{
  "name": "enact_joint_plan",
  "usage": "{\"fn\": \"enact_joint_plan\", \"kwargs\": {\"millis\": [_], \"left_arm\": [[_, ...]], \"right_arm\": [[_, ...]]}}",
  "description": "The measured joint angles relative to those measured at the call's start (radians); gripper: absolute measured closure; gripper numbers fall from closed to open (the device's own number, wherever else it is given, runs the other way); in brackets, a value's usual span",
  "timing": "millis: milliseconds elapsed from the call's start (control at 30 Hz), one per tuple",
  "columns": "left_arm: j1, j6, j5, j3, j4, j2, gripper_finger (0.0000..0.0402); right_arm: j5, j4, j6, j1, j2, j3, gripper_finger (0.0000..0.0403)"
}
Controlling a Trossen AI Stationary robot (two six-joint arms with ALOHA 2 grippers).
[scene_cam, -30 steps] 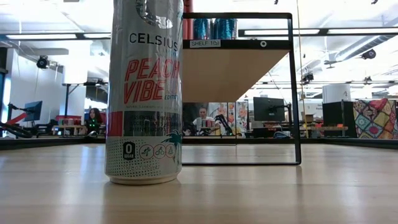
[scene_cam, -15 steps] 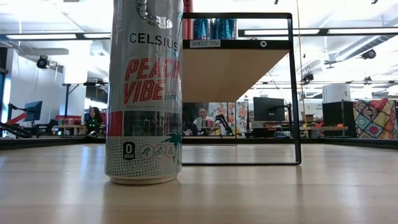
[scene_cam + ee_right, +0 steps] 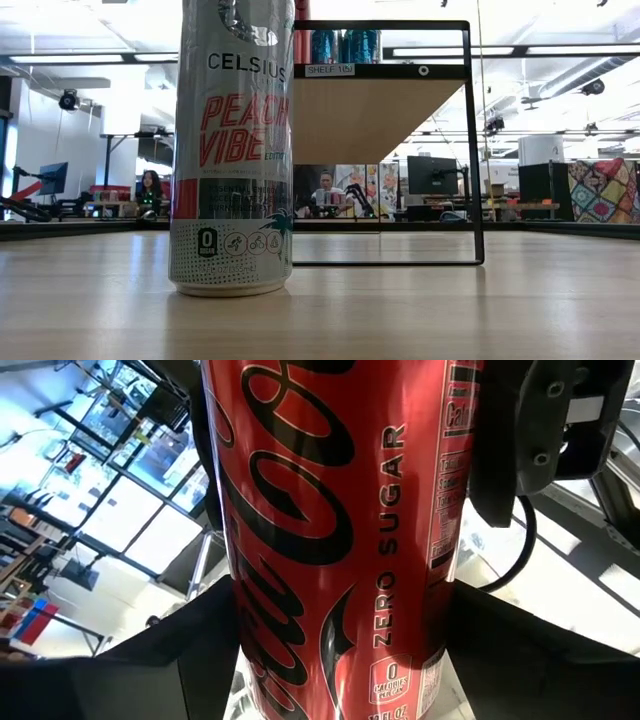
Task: Place canned beverage on shelf
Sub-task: Put the red black soda can on the shelf aligned with the other red black soda can
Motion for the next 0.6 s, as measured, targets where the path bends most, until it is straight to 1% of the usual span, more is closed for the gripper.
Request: {"fn": "enact_joint_plan", "kwargs": {"millis": [167, 400, 600], "left_arm": [[0.000, 0.005, -0.001, 0.000, 0.002, -0.010, 0.0062], [-0.001, 0.026, -0.001, 0.003, 0.002, -0.023, 0.0061], [0.000, 0.092, -0.001, 0.020, -0.008, -0.030, 0.0061]], "right_arm": [[0.001, 0.001, 0.006, 0.000, 0.000, 0.000, 0.0122], [0.016, 0.007, 0.006, 0.000, 0.000, 0.000, 0.0122], [0.047, 0.024, 0.017, 0.000, 0.000, 0.000, 0.0122]]}}
